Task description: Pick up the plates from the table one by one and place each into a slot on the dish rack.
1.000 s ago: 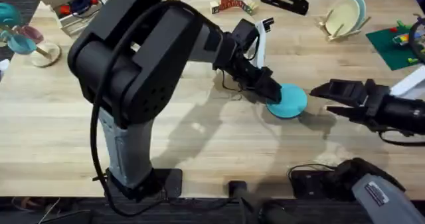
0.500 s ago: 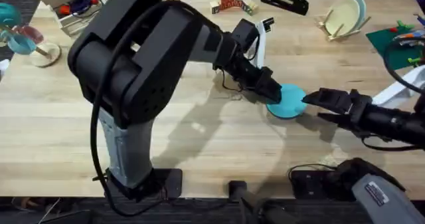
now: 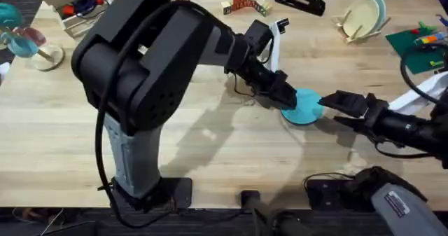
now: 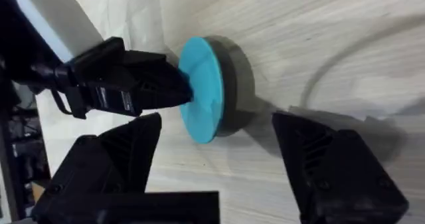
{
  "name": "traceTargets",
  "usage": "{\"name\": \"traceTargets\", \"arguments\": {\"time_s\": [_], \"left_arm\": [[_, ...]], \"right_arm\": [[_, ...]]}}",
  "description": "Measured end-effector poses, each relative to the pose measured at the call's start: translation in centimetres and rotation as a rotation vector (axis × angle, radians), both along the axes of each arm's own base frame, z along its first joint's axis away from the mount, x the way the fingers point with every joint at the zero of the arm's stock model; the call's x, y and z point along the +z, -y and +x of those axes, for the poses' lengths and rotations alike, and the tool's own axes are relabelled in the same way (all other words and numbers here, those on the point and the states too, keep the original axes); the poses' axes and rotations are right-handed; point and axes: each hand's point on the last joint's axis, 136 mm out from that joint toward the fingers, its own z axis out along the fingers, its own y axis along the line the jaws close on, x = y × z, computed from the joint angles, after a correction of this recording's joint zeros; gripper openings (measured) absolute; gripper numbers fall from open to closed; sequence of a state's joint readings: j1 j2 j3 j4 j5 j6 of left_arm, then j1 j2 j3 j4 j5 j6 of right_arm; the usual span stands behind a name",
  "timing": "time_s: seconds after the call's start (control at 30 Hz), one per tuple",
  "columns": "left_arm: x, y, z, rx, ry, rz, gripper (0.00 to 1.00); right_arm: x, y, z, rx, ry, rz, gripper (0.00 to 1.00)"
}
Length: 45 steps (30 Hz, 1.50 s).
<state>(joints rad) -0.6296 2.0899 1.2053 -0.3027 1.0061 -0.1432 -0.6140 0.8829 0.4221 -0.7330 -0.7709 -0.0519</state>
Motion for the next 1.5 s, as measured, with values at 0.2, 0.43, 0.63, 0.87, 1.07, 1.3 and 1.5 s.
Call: {"name": "traceTargets", "arguments": {"time_s": [0.2,0.43,0.63,0.87,1.07,1.3,1.5], "left_arm": [[0.0,0.0,0.0,0.002,-0.003,0.001,0.042],[0.0,0.0,0.0,0.004,-0.005,0.002,0.041],[0.0,0.0,0.0,0.004,-0.005,0.002,0.041],[0.0,0.0,0.0,0.004,-0.005,0.002,0.041],[0.0,0.0,0.0,0.004,-0.006,0.003,0.041],[0.0,0.0,0.0,0.004,-0.006,0.002,0.041],[0.1,-0.2,0.2,0.009,-0.011,-0.003,0.042]], "right_arm": [[-0.4,-0.6,0.0,0.006,-0.003,0.023,0.995],[-0.4,-1.6,1.5,0.064,0.025,0.032,0.995],[-1.6,-2.4,2.3,0.089,-0.025,0.076,0.995],[-1.6,-3.1,3.6,0.094,-0.031,0.104,0.979],[-2.1,-4.2,3.9,0.137,-0.037,0.107,0.753],[-2.6,-4.5,3.6,0.138,-0.065,0.114,0.431],[-2.9,-4.1,3.6,0.124,-0.073,0.094,0.157]]}}
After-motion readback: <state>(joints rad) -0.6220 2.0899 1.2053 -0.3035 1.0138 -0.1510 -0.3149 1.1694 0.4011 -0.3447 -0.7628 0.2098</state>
